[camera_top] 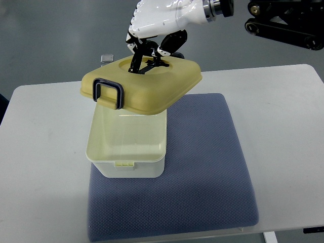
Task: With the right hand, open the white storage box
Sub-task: 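Lift the yellow lid off the white box with the right hand, then lower the lid onto the cushion beside the box and release it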
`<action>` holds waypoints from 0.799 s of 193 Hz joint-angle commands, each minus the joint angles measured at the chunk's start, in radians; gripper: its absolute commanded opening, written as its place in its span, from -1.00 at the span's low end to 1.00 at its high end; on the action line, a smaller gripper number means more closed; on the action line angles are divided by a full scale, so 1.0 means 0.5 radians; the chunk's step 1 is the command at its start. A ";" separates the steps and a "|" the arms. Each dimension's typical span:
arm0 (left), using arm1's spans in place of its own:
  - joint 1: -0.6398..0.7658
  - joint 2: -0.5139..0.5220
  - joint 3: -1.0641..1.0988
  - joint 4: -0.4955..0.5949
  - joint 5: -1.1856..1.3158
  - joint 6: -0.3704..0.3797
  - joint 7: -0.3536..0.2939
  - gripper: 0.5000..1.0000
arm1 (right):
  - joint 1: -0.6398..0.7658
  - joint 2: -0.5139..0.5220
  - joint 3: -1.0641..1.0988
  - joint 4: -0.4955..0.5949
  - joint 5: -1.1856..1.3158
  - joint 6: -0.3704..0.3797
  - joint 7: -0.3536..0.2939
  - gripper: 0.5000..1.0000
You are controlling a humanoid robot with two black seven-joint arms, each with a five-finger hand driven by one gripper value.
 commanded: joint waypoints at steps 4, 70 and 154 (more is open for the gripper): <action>0.000 0.000 0.000 0.000 0.002 0.000 0.000 1.00 | -0.047 -0.156 0.001 0.013 -0.061 -0.005 0.001 -1.00; 0.000 0.000 0.000 0.000 -0.001 0.000 0.000 1.00 | -0.262 -0.543 0.004 0.016 -0.212 -0.109 0.001 -1.00; 0.000 0.000 0.000 0.000 -0.001 0.000 0.000 1.00 | -0.774 -0.696 0.381 0.016 -0.485 -0.167 0.001 -1.00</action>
